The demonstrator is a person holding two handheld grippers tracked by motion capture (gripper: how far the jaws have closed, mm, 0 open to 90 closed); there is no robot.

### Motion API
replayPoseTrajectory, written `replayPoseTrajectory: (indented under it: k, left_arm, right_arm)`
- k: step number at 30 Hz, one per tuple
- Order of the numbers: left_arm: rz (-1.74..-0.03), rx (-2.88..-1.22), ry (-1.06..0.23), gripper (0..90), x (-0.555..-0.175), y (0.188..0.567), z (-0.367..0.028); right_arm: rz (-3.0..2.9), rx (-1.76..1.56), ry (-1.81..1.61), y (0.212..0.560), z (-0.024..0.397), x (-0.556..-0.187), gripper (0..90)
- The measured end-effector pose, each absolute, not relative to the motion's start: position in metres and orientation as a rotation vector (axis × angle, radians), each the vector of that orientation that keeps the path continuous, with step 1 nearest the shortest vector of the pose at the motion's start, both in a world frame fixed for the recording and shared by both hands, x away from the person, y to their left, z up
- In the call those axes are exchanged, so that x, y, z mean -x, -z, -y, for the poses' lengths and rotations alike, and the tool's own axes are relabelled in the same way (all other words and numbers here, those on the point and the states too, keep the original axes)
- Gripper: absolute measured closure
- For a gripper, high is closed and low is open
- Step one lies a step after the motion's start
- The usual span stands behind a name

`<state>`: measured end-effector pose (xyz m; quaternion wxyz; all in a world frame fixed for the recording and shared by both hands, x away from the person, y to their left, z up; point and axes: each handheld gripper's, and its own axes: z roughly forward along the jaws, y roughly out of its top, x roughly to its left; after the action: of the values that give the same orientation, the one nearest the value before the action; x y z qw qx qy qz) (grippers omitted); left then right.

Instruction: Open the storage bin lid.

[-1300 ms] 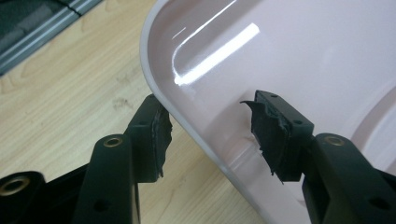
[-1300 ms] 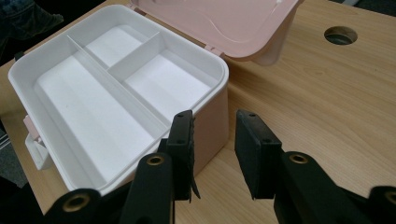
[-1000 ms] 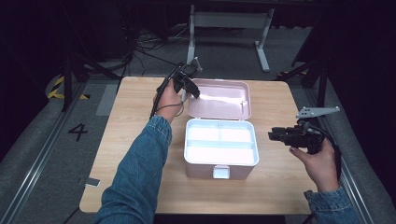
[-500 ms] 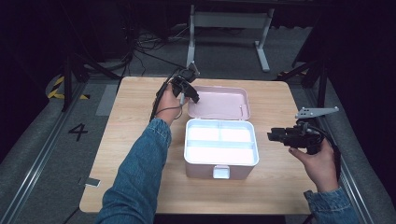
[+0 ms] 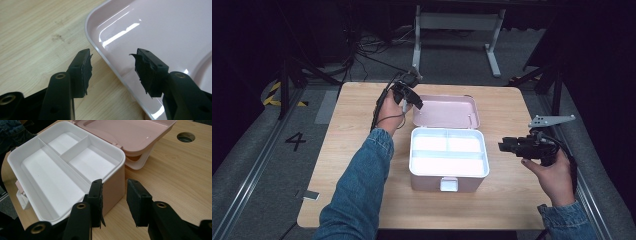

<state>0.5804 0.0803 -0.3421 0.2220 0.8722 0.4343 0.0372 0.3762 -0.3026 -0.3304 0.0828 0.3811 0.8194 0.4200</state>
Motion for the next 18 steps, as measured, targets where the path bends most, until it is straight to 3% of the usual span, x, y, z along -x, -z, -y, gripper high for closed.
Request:
replayPoseTrajectory:
  k: [9,18]
  left_arm:
    - [-1.109,-2.397,-0.137,46.4,-0.554,0.319,-0.090]
    - [-1.030,-2.382,-0.188,46.0,-0.503,0.293,-0.107]
  right_arm:
    - [-2.453,-1.132,-1.253,0.330,0.298,-0.377,66.0]
    - [-2.474,-1.109,-1.253,0.331,0.289,-0.383,66.0]
